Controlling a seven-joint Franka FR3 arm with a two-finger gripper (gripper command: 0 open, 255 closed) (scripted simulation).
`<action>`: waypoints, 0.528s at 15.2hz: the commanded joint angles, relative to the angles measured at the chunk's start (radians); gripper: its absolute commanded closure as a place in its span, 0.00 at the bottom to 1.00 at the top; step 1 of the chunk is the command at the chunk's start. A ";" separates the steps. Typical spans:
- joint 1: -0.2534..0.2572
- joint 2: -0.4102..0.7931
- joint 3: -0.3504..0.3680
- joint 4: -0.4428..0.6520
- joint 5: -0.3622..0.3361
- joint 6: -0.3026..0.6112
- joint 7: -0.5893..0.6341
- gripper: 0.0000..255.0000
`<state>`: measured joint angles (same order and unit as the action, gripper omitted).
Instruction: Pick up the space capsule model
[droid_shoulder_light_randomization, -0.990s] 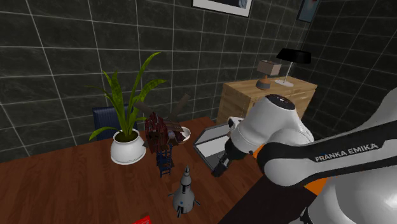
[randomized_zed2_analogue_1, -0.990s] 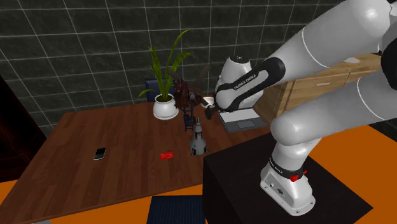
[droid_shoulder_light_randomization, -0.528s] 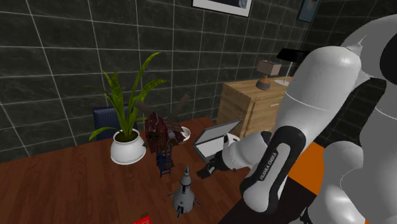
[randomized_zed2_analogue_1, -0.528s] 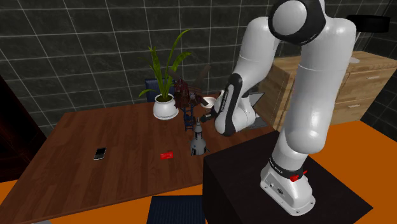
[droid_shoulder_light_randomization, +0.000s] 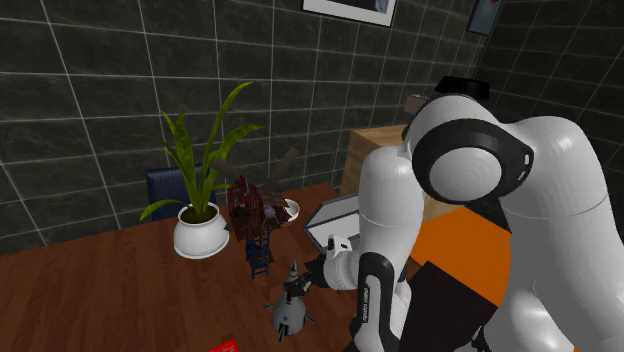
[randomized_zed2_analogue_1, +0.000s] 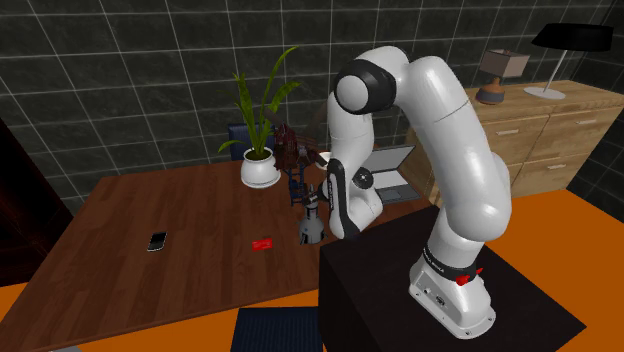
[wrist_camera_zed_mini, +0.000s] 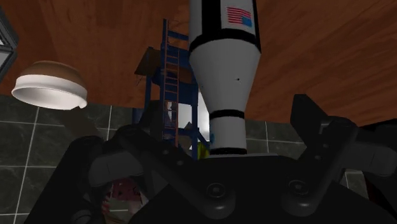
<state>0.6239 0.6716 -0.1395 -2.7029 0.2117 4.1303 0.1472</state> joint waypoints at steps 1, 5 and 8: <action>-0.003 0.065 0.001 0.049 -0.003 0.033 0.005 0.00; -0.009 0.143 0.007 0.092 -0.005 0.065 0.018 0.00; -0.012 0.191 0.011 0.122 -0.005 0.083 0.026 0.00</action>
<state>0.6103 0.8489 -0.1304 -2.5895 0.2037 4.2077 0.1708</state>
